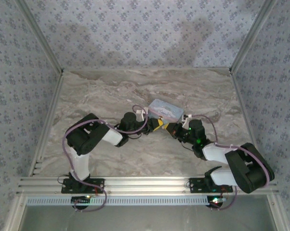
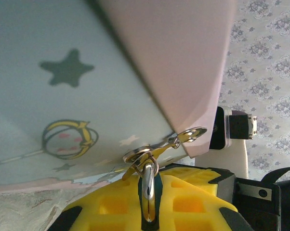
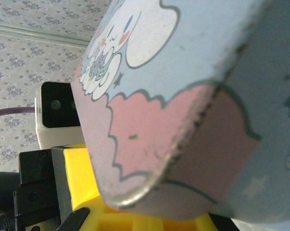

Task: Unlock the padlock with the key

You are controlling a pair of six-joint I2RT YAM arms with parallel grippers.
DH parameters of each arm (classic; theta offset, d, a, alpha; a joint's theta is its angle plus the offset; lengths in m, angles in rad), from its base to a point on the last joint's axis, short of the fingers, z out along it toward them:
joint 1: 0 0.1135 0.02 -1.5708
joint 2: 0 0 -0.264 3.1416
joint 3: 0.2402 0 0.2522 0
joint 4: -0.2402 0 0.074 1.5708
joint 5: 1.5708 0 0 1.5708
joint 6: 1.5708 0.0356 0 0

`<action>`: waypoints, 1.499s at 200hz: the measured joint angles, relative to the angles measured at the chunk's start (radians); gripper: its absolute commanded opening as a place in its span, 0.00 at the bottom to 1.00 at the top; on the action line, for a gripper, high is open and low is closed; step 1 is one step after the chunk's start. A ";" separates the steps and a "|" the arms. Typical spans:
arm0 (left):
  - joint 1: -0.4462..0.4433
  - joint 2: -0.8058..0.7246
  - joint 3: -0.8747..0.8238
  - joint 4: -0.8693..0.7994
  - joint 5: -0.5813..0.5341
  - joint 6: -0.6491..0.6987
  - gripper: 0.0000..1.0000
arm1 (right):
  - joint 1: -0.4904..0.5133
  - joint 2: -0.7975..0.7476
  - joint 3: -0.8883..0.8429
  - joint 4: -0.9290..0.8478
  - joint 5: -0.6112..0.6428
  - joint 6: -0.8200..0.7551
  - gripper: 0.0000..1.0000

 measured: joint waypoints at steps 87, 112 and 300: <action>-0.009 0.017 -0.002 -0.008 -0.050 -0.007 0.00 | 0.019 0.076 0.024 0.021 0.032 0.005 0.25; -0.022 0.017 -0.002 -0.026 -0.055 0.005 0.00 | 0.020 0.025 0.024 -0.076 0.029 -0.027 0.34; -0.029 0.016 0.029 -0.132 0.021 0.031 0.00 | 0.192 -0.225 0.291 -0.923 0.293 -0.614 0.46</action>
